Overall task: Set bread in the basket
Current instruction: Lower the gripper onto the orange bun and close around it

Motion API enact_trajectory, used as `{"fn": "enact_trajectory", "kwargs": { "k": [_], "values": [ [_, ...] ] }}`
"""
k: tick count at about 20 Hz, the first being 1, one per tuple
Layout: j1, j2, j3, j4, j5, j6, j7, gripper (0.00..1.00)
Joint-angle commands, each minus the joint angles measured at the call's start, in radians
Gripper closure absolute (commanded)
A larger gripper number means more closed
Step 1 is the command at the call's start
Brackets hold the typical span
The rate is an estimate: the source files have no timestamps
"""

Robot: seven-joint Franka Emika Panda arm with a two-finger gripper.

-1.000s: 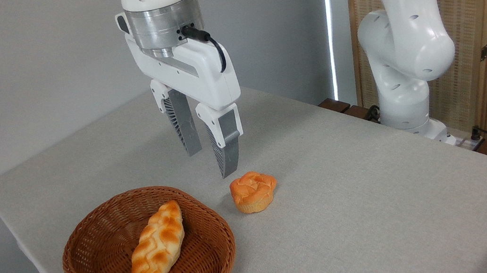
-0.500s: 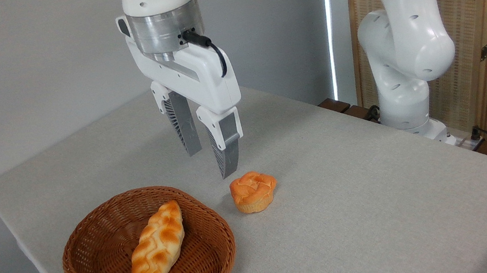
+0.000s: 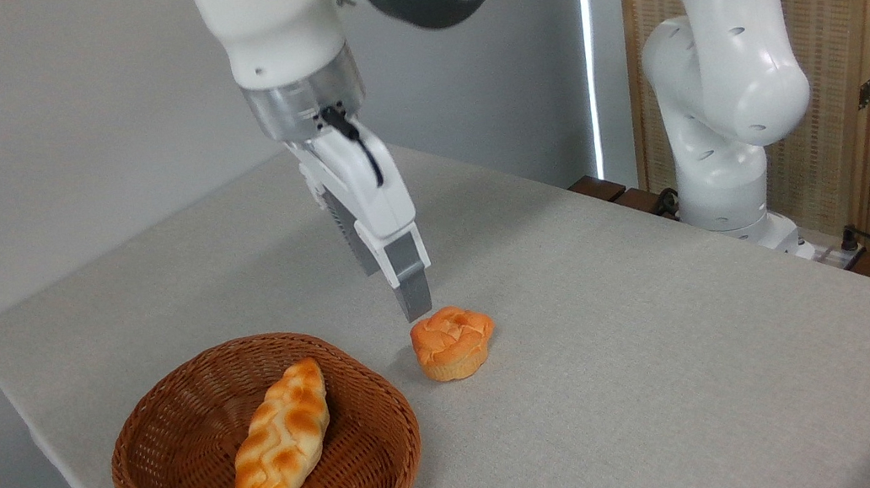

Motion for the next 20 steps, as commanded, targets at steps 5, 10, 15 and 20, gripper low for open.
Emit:
{"fn": "enact_trajectory", "kwargs": {
  "k": [5, 10, 15, 20],
  "values": [
    [-0.101, -0.028, 0.002, -0.169, 0.000, 0.048, 0.072, 0.00],
    [-0.145, -0.020, -0.006, -0.225, 0.121, 0.109, 0.069, 0.00],
    [-0.145, -0.006, -0.005, -0.242, 0.127, 0.129, 0.069, 0.00],
    [-0.145, 0.008, -0.006, -0.245, 0.156, 0.152, 0.069, 0.00]
  ]
}}
